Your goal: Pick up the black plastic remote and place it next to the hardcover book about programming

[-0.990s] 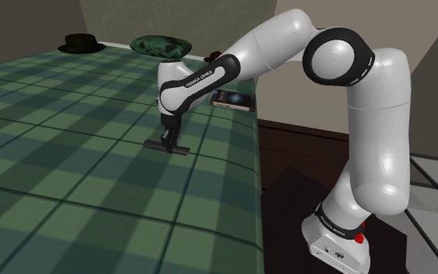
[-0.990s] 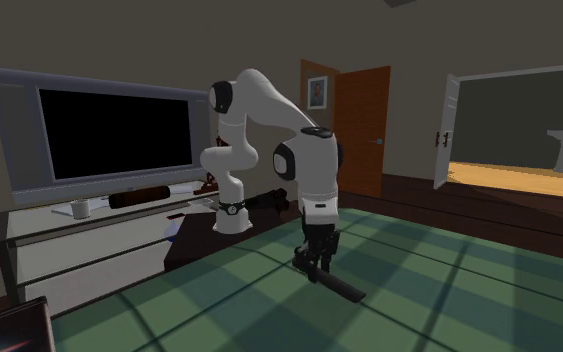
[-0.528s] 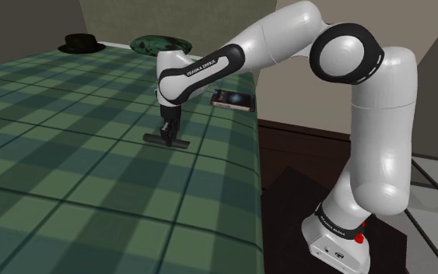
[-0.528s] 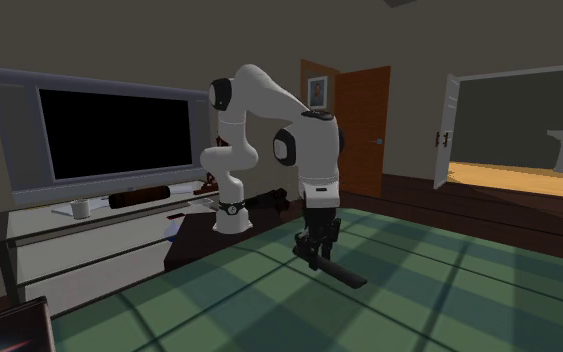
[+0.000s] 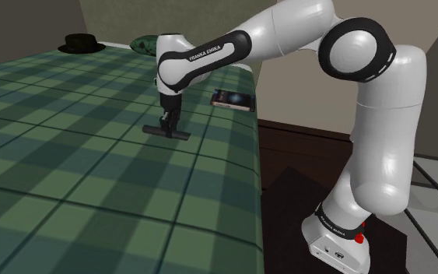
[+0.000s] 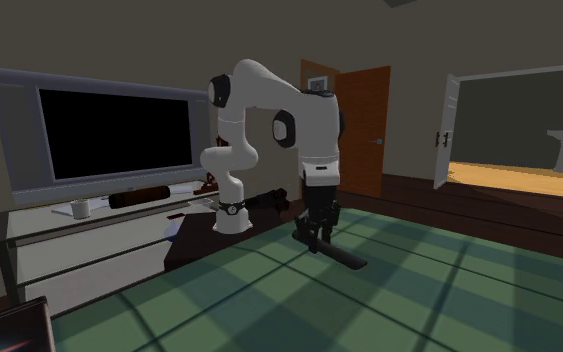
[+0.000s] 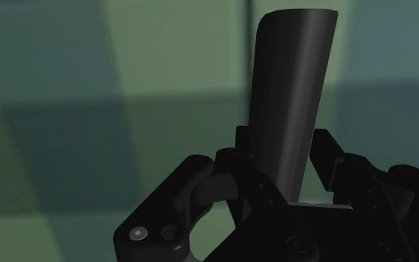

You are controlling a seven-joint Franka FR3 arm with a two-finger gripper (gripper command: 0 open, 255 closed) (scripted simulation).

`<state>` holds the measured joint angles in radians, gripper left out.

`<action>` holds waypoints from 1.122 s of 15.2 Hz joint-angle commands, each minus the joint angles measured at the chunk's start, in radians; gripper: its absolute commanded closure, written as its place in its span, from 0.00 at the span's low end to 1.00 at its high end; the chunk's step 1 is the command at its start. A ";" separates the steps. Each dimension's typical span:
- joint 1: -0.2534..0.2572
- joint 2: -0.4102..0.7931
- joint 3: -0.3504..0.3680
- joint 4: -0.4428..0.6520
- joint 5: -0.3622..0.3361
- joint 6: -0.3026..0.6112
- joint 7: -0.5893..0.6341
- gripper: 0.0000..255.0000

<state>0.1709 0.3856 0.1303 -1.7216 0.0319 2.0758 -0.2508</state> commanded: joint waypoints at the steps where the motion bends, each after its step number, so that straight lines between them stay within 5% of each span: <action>1: 0.000 -0.010 0.001 0.015 0.001 -0.025 0.002 1.00; 17: -0.229 -0.127 -0.113 -0.148 0.035 -0.001 -0.352 1.00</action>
<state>-0.0434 0.2587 0.0258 -1.8705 0.0658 2.0774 -0.5776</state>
